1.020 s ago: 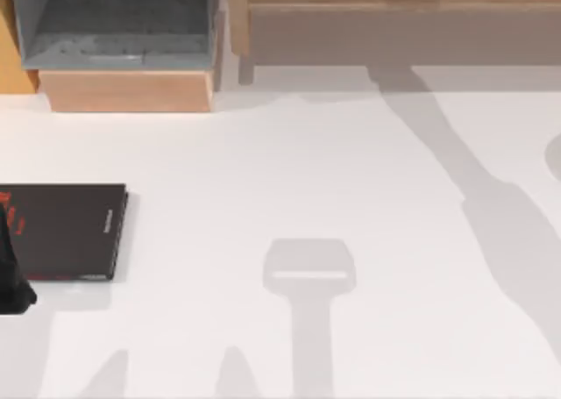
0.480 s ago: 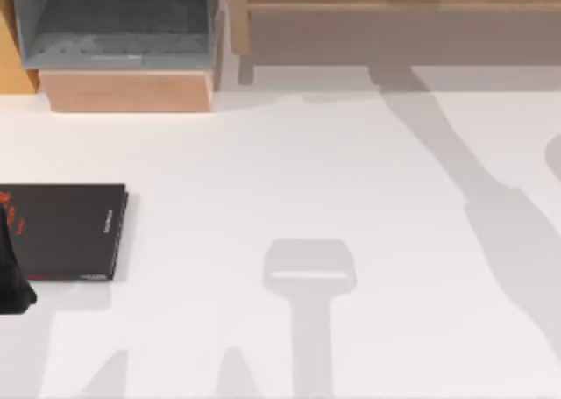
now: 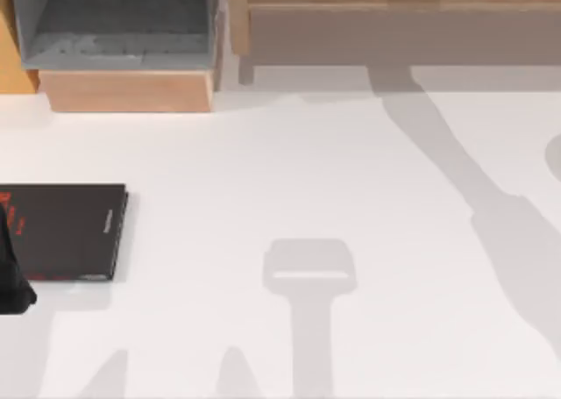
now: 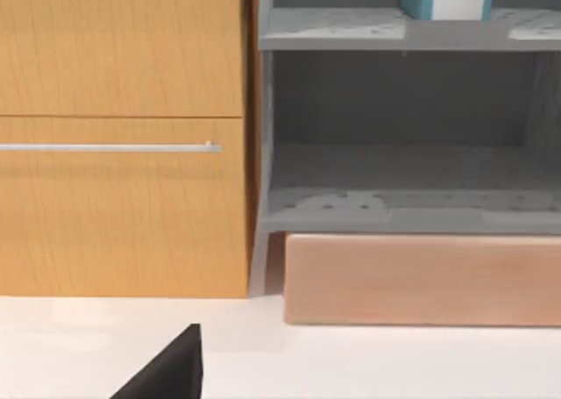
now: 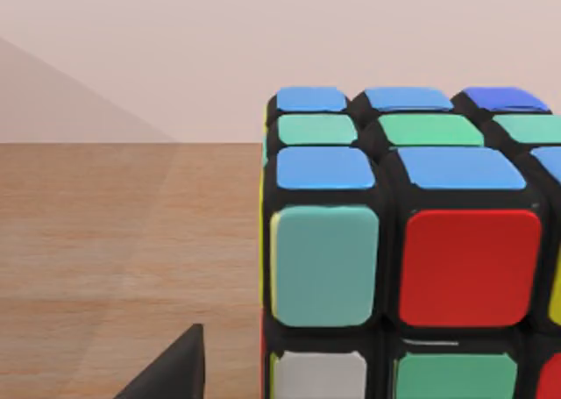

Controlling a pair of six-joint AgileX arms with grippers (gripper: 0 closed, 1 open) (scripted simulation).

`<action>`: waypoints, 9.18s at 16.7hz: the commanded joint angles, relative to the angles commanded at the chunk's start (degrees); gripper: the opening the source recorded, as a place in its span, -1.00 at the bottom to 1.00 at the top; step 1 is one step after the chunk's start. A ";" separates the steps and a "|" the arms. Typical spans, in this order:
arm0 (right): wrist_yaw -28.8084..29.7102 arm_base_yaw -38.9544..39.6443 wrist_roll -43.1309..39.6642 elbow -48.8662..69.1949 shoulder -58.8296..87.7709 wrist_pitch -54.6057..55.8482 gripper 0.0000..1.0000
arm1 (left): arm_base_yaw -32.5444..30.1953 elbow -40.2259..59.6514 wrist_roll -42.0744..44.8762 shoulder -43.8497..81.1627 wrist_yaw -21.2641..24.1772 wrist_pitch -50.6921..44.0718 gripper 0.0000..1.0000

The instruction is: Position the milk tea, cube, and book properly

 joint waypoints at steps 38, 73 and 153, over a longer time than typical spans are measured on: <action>-26.32 -24.28 -0.84 -106.74 -109.54 -2.47 1.00 | -0.03 0.45 -0.01 0.57 -0.11 0.28 1.00; -26.32 -24.28 -0.84 -106.74 -109.54 -2.47 1.00 | -11.30 72.16 -0.68 109.29 -9.19 36.91 1.00; -26.32 -24.28 -0.84 -106.74 -109.54 -2.47 1.00 | 1.83 7.01 92.65 85.65 3.60 48.67 -1.00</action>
